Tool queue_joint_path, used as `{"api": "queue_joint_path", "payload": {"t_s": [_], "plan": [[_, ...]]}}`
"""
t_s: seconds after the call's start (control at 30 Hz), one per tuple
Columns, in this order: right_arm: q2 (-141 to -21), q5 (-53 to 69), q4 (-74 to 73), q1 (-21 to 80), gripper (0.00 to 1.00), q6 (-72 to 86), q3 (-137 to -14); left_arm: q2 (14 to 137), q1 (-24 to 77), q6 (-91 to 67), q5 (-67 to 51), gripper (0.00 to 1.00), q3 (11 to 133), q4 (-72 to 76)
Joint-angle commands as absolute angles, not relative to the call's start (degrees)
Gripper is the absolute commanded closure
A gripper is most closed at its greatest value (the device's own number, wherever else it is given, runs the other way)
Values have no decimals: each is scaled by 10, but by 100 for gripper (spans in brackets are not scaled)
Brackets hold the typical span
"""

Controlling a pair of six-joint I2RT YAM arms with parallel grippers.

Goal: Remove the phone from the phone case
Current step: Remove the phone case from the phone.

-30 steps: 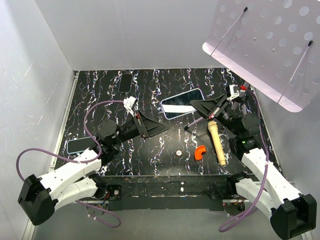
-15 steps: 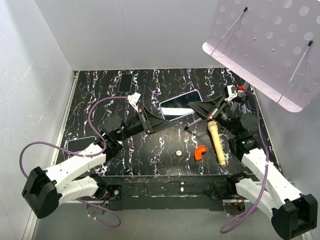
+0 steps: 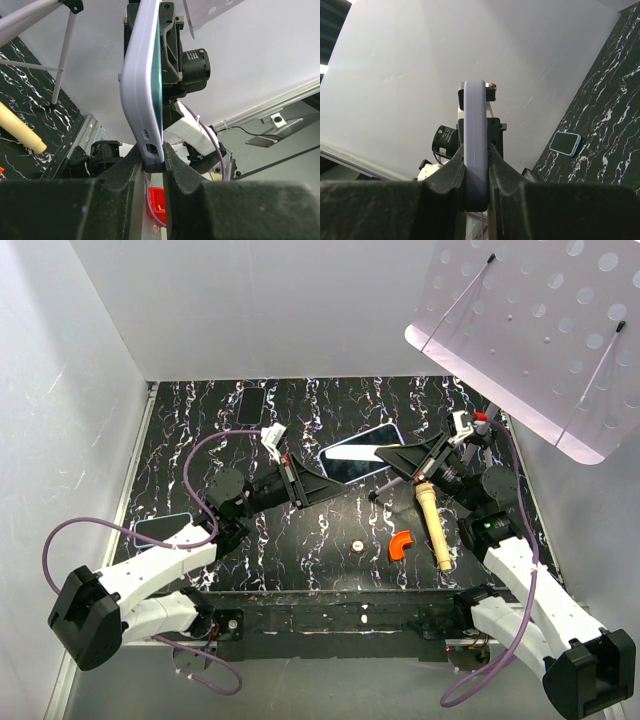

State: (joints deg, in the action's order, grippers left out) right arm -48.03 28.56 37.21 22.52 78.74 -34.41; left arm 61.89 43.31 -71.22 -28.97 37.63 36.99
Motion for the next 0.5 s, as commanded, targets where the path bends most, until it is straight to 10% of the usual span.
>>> {"api": "queue_joint_path", "payload": {"t_s": [0.0,0.47], "plan": [[-456,306,448,230,99,821,-383,636,430,-684,-334,92,395,402],[-481,320,642,232,99,1081,-358,689,410,-464,-511,100,448,409]]}}
